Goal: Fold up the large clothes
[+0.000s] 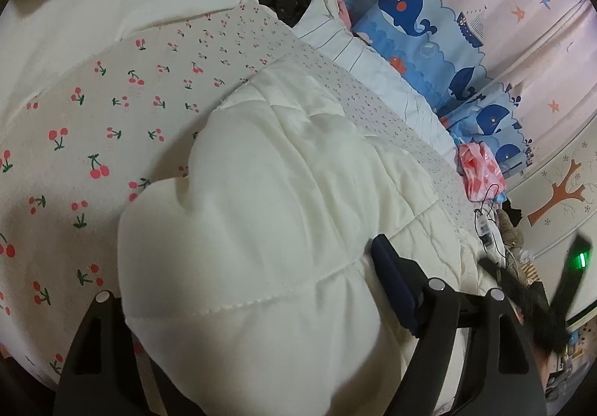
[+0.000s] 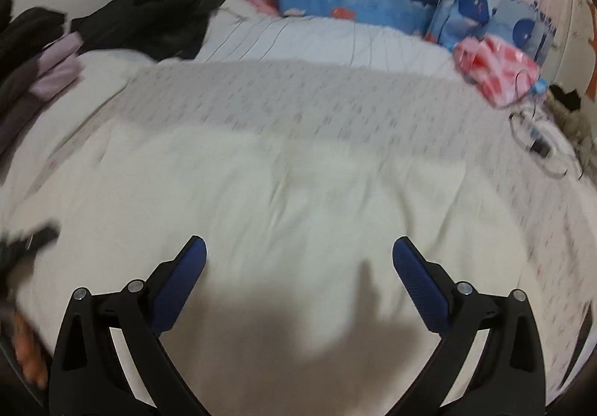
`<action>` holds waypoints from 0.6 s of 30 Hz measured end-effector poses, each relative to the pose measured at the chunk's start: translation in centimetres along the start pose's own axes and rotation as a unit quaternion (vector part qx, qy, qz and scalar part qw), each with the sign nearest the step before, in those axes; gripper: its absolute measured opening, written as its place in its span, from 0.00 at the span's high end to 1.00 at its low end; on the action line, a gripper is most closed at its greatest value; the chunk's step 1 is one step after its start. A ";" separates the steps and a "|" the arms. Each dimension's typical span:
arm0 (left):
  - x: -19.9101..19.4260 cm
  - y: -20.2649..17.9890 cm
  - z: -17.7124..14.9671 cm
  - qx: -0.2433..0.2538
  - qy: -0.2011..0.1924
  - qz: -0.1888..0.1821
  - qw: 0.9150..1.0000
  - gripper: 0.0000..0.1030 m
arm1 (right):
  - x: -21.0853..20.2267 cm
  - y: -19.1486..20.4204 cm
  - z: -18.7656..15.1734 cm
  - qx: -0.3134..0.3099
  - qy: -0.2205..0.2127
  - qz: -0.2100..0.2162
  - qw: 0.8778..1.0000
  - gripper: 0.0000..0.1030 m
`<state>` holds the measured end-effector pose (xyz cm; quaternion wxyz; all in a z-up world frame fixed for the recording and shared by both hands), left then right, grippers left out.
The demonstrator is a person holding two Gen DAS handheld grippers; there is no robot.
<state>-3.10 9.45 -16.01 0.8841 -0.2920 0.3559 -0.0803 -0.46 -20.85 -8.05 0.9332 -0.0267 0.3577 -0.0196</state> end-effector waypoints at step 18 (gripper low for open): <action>0.7 0.7 -0.1 -0.047 0.014 -0.038 0.998 0.21 | -0.6 1.4 -7.6 -0.031 0.028 0.033 0.999 0.06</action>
Point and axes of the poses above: each gripper's, at about its wrist camera, not at the fingertips, and x roughly the way its jaws point, y to its left, z to its top, the point moved 6 cm from there along x, roughly the way its jaws point, and after that the axes turned 7 degrees about -y, right-handed, at the moved point
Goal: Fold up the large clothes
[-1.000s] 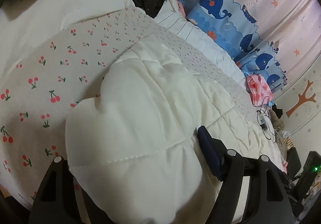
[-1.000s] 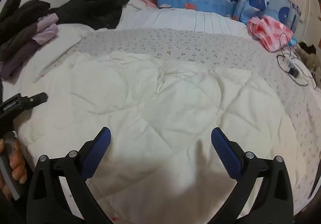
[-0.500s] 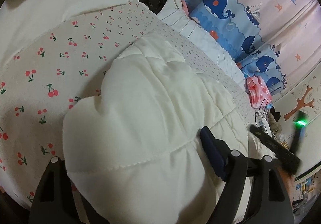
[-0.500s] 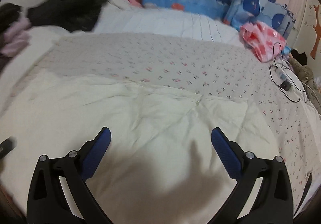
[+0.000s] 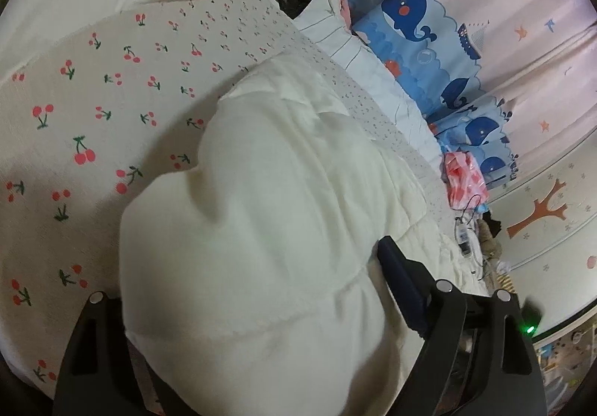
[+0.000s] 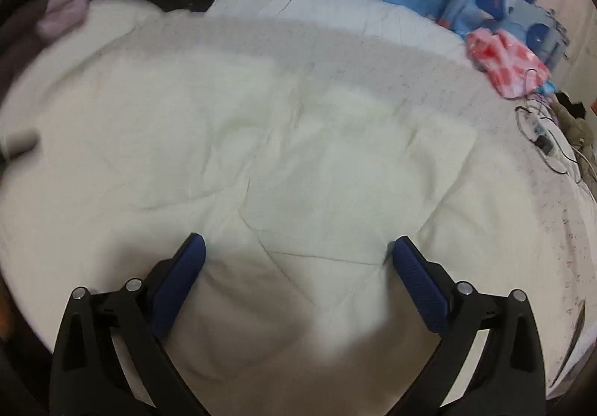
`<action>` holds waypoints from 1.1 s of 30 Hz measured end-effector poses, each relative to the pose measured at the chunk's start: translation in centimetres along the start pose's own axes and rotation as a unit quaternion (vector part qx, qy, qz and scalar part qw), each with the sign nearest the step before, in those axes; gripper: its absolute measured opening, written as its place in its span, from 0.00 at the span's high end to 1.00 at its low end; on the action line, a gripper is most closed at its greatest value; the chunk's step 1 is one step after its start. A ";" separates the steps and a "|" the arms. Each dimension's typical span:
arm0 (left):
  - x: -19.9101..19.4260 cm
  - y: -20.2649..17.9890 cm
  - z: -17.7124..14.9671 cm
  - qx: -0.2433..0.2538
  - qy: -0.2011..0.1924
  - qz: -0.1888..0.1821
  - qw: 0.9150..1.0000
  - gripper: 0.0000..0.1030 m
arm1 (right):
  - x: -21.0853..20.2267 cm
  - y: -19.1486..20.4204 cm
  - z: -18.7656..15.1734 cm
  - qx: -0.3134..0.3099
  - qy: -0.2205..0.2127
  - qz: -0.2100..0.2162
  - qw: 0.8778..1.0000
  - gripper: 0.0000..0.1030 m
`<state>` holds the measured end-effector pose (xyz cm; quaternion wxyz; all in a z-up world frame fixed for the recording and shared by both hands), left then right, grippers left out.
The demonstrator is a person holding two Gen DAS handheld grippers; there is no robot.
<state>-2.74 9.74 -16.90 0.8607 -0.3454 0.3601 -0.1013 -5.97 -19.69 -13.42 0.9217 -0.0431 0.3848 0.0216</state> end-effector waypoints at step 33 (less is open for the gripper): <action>-1.0 -0.3 -0.8 0.016 -0.039 0.004 0.999 0.19 | -4.7 2.2 -2.3 0.005 -0.049 0.006 0.999 0.06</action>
Point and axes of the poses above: each gripper's, at about its wrist camera, not at the fingertips, and x roughly the way its jaws point, y to its left, z to its top, the point moved 6 cm from there along x, roughly the way its jaws point, and after that the axes turned 7 degrees about -y, right-handed, at the moved point
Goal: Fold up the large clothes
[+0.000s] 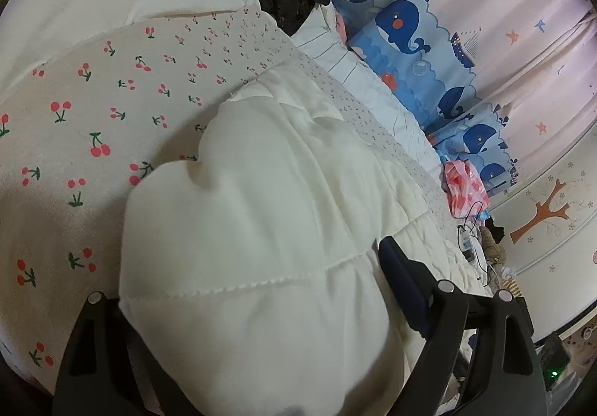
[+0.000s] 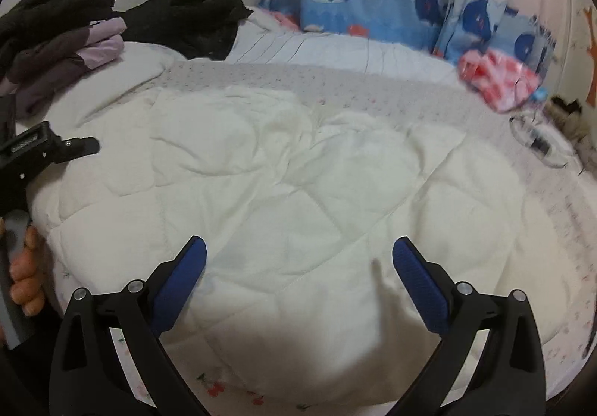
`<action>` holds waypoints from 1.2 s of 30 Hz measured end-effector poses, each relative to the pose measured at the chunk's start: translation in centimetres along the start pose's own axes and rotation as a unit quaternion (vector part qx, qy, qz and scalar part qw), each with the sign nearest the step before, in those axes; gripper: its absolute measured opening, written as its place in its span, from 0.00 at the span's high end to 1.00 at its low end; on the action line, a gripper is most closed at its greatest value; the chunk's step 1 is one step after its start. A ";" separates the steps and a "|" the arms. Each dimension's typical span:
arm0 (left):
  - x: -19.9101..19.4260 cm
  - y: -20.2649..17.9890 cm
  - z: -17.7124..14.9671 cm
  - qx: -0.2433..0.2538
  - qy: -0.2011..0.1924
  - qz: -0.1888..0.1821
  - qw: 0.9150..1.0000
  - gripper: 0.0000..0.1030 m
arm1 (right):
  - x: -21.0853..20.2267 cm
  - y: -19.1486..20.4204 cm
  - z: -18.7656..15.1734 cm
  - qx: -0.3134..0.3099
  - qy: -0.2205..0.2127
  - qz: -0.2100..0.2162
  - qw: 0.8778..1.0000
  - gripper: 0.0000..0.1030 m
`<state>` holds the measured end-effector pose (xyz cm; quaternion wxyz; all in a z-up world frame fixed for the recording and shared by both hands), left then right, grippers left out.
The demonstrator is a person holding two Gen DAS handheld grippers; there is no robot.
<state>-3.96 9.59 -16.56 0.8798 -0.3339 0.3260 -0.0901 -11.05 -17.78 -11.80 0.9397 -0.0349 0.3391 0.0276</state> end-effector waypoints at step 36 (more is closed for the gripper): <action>-4.8 -9.9 1.5 0.098 -0.046 -0.033 0.994 0.54 | 2.1 0.3 -1.4 0.011 0.015 -0.020 1.000 0.06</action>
Point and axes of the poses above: each gripper's, at about its wrist camera, not at the fingertips, and x roughly the way its jaws point, y to its left, z to its top, the point moved 6 cm from there along x, roughly the way its jaws point, and after that the axes turned 7 degrees about -y, right-handed, at the moved point
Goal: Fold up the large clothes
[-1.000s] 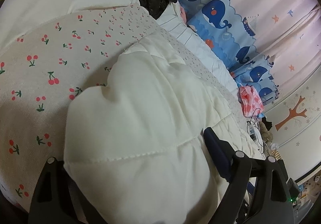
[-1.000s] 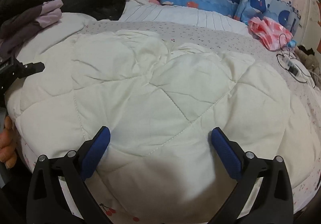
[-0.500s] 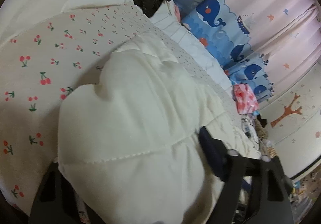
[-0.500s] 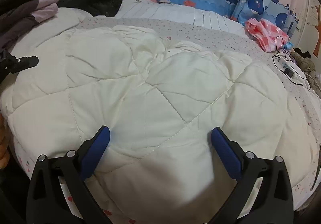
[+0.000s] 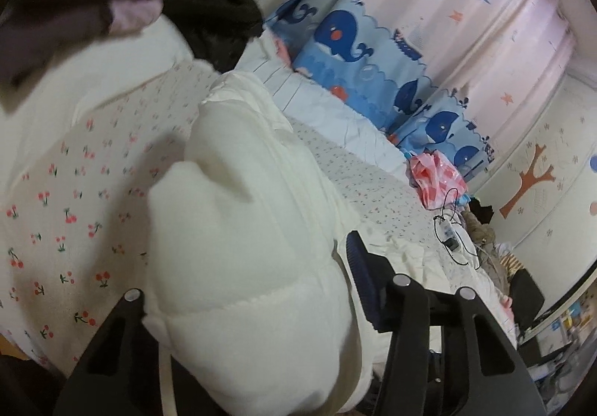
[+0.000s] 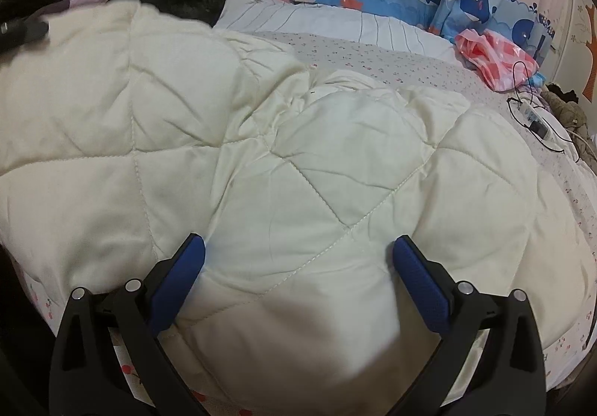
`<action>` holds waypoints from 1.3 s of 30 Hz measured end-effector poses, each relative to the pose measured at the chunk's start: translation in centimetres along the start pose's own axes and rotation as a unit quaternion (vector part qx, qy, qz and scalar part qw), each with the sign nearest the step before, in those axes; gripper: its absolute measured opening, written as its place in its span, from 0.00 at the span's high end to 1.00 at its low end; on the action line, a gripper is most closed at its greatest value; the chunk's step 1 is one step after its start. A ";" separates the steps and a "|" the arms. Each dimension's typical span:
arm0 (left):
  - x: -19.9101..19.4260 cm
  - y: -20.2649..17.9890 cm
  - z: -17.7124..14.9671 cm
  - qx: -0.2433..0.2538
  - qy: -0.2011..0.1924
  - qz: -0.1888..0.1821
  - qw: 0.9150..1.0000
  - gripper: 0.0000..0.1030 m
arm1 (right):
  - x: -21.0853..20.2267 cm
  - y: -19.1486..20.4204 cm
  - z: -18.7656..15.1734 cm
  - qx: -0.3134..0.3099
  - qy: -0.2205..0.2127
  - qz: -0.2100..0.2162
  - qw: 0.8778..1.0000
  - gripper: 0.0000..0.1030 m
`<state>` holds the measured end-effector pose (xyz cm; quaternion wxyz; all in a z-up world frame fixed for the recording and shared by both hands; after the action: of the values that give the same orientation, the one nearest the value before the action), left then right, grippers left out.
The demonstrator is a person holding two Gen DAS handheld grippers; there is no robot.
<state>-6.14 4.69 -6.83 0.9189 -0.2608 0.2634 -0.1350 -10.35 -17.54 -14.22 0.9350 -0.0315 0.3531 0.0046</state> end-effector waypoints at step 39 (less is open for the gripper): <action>-0.5 4.4 3.0 -0.086 0.036 0.088 0.992 0.39 | -0.8 0.2 -0.1 0.019 -0.012 0.005 1.000 0.06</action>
<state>-4.43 9.75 -6.86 0.8911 -0.3101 0.3288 -0.0398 -11.02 -17.31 -13.84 0.9395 -0.0119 0.3422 0.0030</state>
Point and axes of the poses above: each gripper's, at about its wrist camera, not at the fingertips, and x roughly the way its jaws point, y to its left, z to its top, the point moved 6 cm from there along x, roughly the way its jaws point, and after that the axes turned 7 degrees about -y, right-handed, at the moved point
